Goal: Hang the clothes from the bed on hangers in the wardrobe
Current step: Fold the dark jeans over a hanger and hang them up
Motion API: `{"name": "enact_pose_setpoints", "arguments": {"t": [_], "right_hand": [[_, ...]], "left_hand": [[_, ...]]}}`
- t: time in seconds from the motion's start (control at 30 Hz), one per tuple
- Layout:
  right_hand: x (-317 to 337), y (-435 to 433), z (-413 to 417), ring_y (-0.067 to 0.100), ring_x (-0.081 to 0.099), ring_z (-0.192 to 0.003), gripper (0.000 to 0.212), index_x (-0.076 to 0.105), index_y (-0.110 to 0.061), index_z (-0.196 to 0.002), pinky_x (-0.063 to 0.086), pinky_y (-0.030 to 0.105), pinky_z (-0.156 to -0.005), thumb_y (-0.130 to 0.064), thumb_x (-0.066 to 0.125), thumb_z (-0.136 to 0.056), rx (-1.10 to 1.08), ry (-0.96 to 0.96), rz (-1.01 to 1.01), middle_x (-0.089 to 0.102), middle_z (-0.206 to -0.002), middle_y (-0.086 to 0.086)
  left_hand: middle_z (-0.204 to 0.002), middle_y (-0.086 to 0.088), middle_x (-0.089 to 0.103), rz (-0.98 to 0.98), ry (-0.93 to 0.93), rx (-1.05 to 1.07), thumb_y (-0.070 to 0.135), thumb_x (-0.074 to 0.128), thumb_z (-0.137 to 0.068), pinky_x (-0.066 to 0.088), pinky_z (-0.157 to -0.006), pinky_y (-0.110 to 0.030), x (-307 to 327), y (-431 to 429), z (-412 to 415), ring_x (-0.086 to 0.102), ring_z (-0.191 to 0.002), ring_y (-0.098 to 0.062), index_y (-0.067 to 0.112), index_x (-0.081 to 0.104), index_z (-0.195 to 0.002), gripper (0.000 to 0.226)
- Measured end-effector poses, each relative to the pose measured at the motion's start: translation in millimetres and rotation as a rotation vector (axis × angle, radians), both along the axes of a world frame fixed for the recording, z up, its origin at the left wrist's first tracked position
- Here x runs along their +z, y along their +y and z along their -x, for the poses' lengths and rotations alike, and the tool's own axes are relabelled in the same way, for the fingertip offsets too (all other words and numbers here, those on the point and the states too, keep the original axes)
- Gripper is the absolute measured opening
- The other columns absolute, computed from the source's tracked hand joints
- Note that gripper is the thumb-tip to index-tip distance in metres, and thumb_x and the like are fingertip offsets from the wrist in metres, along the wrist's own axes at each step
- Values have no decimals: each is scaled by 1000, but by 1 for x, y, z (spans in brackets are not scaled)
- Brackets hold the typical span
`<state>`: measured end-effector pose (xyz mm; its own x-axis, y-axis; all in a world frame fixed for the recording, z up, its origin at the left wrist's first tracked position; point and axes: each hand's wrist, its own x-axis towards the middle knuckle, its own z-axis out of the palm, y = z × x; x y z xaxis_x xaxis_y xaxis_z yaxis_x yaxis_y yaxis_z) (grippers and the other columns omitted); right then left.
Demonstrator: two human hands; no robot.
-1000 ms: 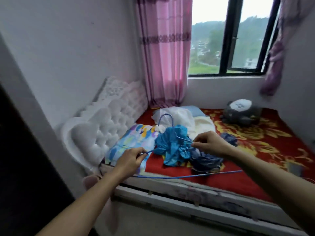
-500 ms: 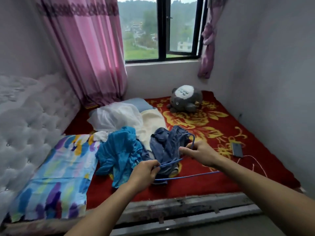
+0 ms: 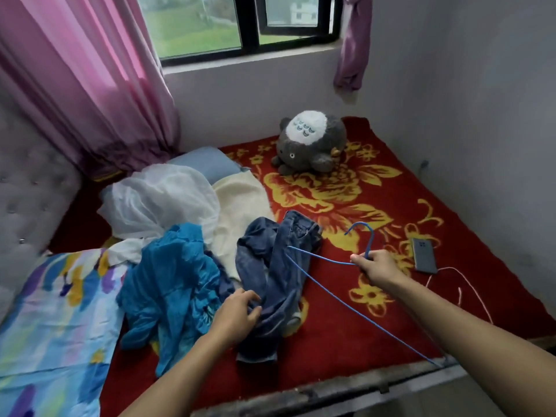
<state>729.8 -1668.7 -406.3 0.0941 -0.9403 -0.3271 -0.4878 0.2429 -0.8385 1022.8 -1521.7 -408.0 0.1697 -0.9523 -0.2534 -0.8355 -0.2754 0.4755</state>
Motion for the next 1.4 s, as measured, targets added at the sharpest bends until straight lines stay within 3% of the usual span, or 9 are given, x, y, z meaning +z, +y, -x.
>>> {"name": "enact_pose_setpoints", "arguments": {"t": [0.4,0.53,0.63,0.77,0.9,0.97,1.17,1.3,1.4], "right_hand": [[-178,-182,0,-1,49,-31,21,55,-12,-78,37,12,-33,-10,50,-98,-616,-237,-285,52,-63,5],[-262,-208,16,1,53,-33,27,56,-14,-76,40,12,-35,-12,45,-101,-720,-219,-349,57,-42,-7],[-319,-210,33,13,58,-48,27,52,-15,-75,42,18,-38,-23,49,-100,-758,-93,-387,62,-58,2],[-403,-201,81,31,66,-86,78,68,-4,-96,56,44,-81,-70,60,-54,-584,270,-454,69,-103,19],[-346,-188,60,39,56,-116,45,64,-2,-118,42,40,-97,-31,68,-85,-391,529,-348,61,-122,24],[-335,-183,54,39,46,-125,52,55,-6,-131,35,40,-104,-27,68,-86,-337,611,-223,52,-132,22],[-313,-206,-16,29,61,-105,30,68,-15,-113,45,35,-93,-21,69,-84,-144,453,-95,66,-113,12],[-298,-234,-82,24,65,-100,29,69,-14,-109,47,33,-89,-22,72,-81,-49,297,-110,71,-106,7],[-293,-249,-127,24,54,-121,60,54,-18,-131,42,33,-99,-24,75,-75,69,284,-15,58,-129,8]], "left_hand": [[-96,5,58,-359,86,168,33,58,-89,48,-83,-29,-141,-135,7,58,-92,-14,22,62,-108,22],[-119,-2,52,-321,57,102,33,56,-91,44,-93,-33,-211,-193,12,52,-111,-20,19,54,-124,36],[-124,-4,45,-176,13,84,33,58,-91,44,-94,-38,-253,-247,14,46,-117,-24,19,49,-128,42],[-140,-10,39,111,-164,0,39,66,-83,38,-102,-43,-291,-325,20,37,-129,-32,20,48,-134,57],[-157,-11,14,65,-260,5,54,70,-75,28,-107,-48,-313,-387,32,18,-142,-32,32,22,-148,90],[-149,-14,27,-67,-146,144,50,76,-71,31,-106,-46,-317,-400,29,28,-135,-35,31,21,-148,96],[-100,-11,67,43,66,163,12,72,-73,45,-85,-32,-290,-376,2,60,-97,-29,15,68,-97,24],[-69,2,62,61,257,278,10,82,-67,43,-63,-24,-262,-326,-49,56,-66,-13,16,61,-74,22],[-56,6,52,1,371,312,6,86,-62,35,-48,-17,-253,-270,-87,45,-53,-8,14,54,-66,33]]}}
